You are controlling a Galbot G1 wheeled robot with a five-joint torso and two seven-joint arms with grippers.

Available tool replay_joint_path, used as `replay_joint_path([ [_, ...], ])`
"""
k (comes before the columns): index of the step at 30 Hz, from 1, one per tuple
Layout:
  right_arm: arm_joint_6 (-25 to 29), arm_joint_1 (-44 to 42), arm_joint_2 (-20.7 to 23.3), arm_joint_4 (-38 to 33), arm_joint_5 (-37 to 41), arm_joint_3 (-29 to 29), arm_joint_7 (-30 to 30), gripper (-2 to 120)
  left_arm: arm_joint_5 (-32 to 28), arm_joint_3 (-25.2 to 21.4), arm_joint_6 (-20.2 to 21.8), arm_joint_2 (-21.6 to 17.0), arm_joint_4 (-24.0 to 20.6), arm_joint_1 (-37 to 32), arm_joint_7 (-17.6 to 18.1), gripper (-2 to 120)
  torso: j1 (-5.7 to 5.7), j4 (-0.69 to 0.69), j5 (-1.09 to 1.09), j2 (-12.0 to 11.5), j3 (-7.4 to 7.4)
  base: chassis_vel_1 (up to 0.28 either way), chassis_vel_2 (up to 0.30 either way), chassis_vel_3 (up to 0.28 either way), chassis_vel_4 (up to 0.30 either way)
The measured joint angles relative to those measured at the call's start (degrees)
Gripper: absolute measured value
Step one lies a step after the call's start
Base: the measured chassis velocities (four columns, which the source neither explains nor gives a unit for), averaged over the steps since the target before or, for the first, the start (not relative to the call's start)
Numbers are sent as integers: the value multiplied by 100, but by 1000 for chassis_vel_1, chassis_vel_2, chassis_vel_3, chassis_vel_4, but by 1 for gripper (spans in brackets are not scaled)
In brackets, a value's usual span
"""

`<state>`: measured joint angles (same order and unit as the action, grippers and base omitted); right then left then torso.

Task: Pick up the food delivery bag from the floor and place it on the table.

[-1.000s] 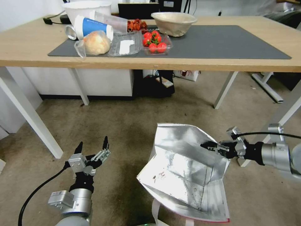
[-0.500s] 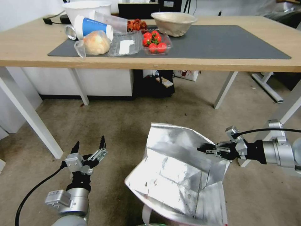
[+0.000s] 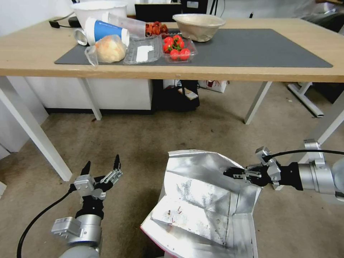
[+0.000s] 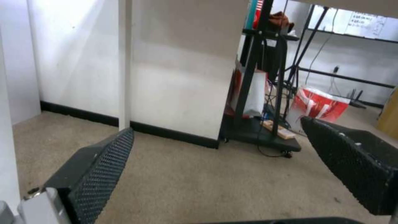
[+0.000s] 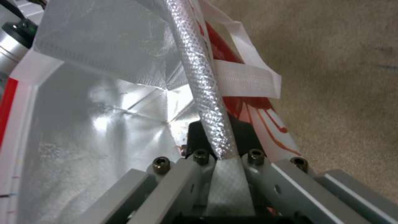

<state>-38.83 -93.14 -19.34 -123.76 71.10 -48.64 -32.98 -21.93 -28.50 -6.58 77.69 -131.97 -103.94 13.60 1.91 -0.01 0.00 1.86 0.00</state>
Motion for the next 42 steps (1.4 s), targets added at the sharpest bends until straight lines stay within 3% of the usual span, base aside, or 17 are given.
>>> replay_joint_path([
  [8,18,-37,-18,-75,-40,11,46,0,-221,46,-92,-34,-47,-9,-2,100,3,0,0,61,44,0,0,0,0],
  [42,16,-76,-82,-312,54,32,19,0,-186,5,-28,-36,-89,-30,25,100,105,0,0,893,783,0,0,0,0],
])
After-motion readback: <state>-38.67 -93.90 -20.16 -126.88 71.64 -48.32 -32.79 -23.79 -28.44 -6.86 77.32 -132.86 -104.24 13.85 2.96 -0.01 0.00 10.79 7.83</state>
